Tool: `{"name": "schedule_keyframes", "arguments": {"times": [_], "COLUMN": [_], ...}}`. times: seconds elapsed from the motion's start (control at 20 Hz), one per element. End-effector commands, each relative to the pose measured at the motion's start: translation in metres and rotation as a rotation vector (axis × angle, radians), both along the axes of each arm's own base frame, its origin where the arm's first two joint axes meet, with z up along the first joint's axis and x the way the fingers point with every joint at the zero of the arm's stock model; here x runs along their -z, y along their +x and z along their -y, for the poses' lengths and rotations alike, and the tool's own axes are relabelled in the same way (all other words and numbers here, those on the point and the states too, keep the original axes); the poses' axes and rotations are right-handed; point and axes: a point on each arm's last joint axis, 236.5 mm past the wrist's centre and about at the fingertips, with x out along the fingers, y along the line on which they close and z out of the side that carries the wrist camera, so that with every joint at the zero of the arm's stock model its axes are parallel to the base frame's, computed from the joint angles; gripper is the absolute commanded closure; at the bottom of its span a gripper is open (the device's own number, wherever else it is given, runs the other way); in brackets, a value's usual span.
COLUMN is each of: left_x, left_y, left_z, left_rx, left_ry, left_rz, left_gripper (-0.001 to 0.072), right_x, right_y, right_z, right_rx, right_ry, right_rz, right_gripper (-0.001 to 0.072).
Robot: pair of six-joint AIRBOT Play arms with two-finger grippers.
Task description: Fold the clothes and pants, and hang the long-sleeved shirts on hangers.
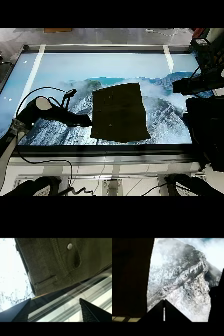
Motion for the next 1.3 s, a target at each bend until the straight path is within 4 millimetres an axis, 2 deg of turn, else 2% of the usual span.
{"name": "schedule_keyframes", "arguments": {"times": [0.0,0.6,0.75,0.85,0.9,0.95,1.0,1.1,1.2,1.25], "left_x": [0.0,0.0,0.0,0.0,-0.001,0.0,0.001,0.003,0.003,0.002], "left_y": [0.0,0.0,0.0,0.0,0.004,0.015,0.022,0.023,0.023,0.023], "left_z": [0.0,0.0,0.0,0.0,0.0,-0.001,-0.001,-0.001,-0.001,-0.001], "left_rx": [0.0,0.0,0.0,0.0,-0.009,-0.036,-0.052,-0.055,-0.055,-0.055], "left_ry": [0.0,0.0,0.0,0.0,0.0,-0.001,0.0,0.002,0.002,0.001], "left_rz": [0.001,0.001,0.001,0.001,0.014,0.049,0.067,0.067,0.067,0.067], "left_gripper": [0.0015,0.0014,0.0015,0.0015,0.0015,0.0014,0.0015,0.0014,0.0014,0.0014], "right_x": [0.0,-0.001,-0.024,-0.038,-0.038,-0.031,-0.013,0.035,0.089,0.113], "right_y": [0.0,0.001,0.035,0.052,0.056,0.056,0.05,0.033,0.014,0.002], "right_z": [0.0,-0.001,-0.003,0.006,0.016,0.029,0.041,0.07,0.074,0.062], "right_rx": [-0.001,-0.002,-0.017,-0.005,0.007,0.001,-0.024,-0.008,-0.004,-0.058], "right_ry": [0.0,0.002,0.001,-0.036,-0.08,-0.149,-0.199,-0.21,-0.055,0.057], "right_rz": [0.0,0.007,0.179,0.27,0.279,0.25,0.166,-0.041,-0.191,-0.247], "right_gripper": [0.067,0.067,0.067,0.067,0.067,0.067,0.0671,0.0672,0.0672,0.0673]}}
